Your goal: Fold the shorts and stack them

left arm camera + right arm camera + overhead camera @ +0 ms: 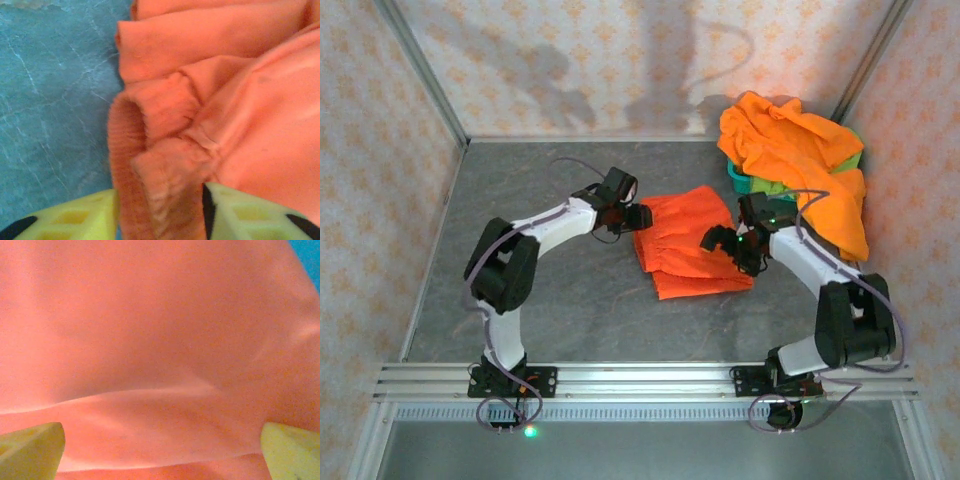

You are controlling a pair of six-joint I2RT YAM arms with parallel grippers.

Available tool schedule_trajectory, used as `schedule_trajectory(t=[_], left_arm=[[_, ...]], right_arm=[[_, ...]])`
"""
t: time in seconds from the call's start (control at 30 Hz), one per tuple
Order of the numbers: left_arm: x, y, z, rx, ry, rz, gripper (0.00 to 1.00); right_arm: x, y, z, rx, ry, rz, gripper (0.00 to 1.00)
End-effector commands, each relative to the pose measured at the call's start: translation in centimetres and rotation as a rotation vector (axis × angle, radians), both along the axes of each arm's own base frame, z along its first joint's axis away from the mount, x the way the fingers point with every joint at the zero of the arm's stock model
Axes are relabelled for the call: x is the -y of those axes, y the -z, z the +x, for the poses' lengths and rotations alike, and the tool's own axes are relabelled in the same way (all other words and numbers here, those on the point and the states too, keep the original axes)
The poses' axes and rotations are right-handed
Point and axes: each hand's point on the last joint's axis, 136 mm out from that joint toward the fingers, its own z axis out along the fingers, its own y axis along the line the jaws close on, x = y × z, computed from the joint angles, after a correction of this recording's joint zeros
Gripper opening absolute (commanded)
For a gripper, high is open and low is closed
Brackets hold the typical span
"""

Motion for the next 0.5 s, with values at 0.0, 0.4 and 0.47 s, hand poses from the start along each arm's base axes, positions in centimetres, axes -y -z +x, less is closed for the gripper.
schedule_trajectory(t=[0.0,0.4,0.47], left_arm=[[2.9,-6.8,-1.5,0.125,0.11,-0.157,0.64],[10.5,-3.2,-6.9,0.071,0.246,-0.289,0.72],[10.7,-1.1,-7.2,0.05,0.246,-0.254,0.73]], right_arm=[[0.7,-5.9,3.5,0.193,0.012,-0.041,1.0],[-3.7,-7.1,16.2,0.198,0.024,0.09,0.99],[-4.5,-6.0,17.7,0.172,0.033,0.124,1.0]])
